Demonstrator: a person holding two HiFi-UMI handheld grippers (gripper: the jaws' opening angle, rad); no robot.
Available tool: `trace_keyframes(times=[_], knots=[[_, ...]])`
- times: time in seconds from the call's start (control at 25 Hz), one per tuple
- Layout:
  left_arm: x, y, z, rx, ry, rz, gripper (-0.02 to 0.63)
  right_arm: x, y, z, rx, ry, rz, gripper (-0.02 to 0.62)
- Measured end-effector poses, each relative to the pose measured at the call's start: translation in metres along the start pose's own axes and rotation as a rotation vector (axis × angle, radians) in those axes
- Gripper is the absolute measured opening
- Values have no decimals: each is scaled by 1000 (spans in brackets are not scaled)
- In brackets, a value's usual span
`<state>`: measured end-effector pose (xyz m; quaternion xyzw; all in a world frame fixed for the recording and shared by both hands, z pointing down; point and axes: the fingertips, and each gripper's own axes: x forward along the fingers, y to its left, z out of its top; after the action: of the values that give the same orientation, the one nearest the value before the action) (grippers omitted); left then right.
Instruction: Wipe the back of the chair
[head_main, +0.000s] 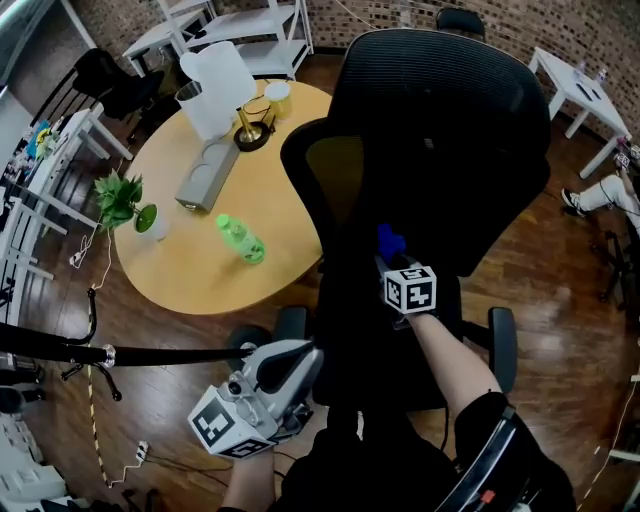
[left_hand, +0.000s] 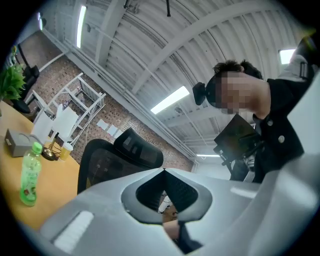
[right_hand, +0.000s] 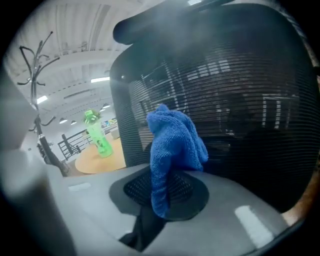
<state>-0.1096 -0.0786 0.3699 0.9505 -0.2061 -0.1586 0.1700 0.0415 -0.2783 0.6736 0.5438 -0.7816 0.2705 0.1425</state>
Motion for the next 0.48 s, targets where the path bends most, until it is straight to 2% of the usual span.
trace_keyframes(times=[0.16,0.48], knots=[[-18,5,5,12,-17,59,-3,29,41,-4,-43,40,80,55],[-44,17,8,24,-61,158,-3,66,95,-17,-97,91,195,55]])
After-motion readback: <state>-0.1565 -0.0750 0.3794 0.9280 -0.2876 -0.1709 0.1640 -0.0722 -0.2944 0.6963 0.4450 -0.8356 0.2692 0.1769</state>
